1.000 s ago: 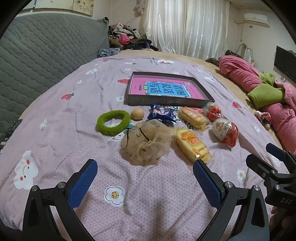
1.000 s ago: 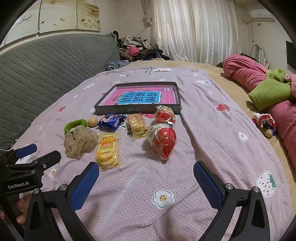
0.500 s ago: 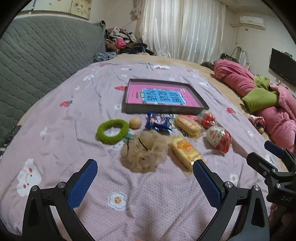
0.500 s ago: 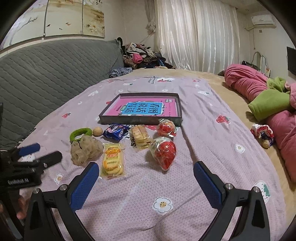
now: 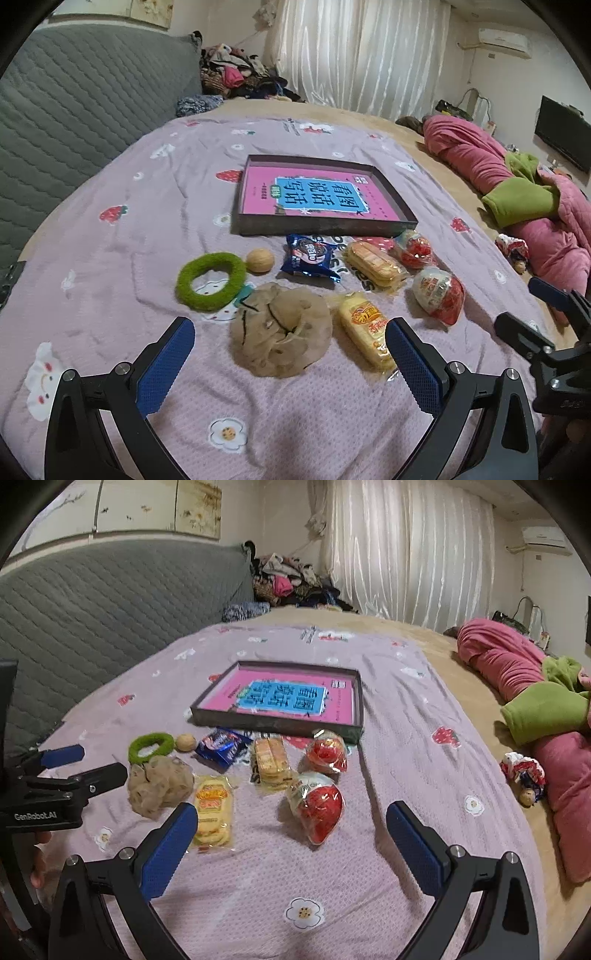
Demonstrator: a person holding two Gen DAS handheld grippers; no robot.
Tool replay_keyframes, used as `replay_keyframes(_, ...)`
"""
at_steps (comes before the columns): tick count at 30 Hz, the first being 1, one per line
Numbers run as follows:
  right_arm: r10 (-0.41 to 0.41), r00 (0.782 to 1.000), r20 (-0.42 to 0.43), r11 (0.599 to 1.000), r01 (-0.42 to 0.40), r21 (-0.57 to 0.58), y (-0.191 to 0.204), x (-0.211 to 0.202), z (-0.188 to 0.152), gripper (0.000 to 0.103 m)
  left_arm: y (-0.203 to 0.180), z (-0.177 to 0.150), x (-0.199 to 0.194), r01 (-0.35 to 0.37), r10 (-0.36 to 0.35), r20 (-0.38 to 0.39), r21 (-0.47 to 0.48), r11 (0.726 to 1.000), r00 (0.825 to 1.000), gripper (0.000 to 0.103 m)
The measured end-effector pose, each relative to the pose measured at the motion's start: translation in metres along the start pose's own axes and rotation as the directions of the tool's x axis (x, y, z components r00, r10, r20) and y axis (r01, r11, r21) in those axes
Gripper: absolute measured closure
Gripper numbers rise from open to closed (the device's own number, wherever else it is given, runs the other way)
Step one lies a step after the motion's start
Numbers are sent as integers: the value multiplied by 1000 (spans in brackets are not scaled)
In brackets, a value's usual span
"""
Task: Organize objects
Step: 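Move both tools toward the snacks on the bed cover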
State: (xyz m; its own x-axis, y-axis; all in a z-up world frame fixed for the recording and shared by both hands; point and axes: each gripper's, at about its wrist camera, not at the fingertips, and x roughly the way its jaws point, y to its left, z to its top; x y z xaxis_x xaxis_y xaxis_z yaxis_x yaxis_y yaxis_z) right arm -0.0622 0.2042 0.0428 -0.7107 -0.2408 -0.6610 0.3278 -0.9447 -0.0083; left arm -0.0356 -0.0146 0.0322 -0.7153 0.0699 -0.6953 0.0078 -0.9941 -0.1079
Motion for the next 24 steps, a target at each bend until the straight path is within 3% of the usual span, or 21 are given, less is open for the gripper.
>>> replay_keyframes(11,-25,988,-151,1000,23,-13,-12,66,3,0,3,-11,61,-34,34,-111,3,999,993,0)
replay_keyframes(24,-4,984,-179,999,-2,-38,-13,100,0,0,-1,-11,90,-15,14,-151,-4,1000,988,2)
